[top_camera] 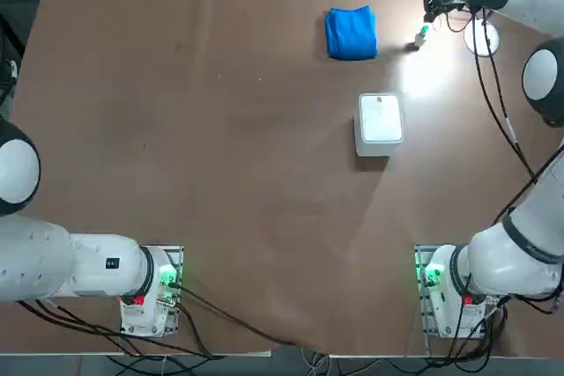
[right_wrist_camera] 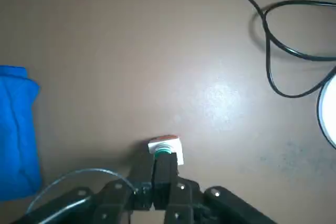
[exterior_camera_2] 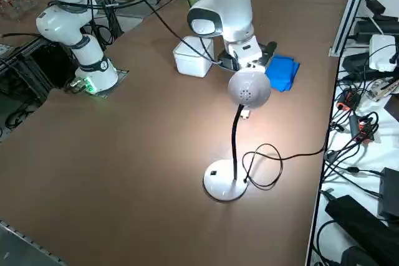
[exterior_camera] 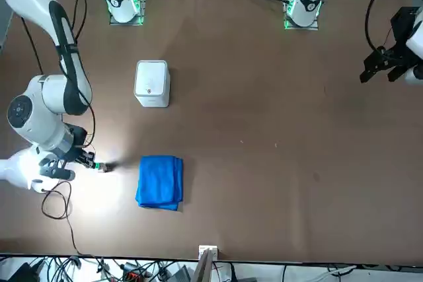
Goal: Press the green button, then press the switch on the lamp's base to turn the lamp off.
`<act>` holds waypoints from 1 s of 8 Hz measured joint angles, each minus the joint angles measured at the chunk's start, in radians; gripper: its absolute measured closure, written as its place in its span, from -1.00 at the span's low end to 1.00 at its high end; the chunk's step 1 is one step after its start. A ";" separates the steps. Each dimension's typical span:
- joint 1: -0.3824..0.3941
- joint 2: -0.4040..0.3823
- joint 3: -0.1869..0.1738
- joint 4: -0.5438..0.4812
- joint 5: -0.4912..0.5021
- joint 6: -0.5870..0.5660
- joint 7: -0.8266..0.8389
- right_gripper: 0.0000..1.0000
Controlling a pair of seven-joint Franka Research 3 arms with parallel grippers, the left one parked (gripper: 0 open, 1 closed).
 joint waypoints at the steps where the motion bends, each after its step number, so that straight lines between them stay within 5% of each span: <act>1: 0.000 0.010 0.000 0.000 0.000 0.012 0.000 0.96; 8: 0.004 0.027 0.002 0.001 0.000 0.025 0.001 0.96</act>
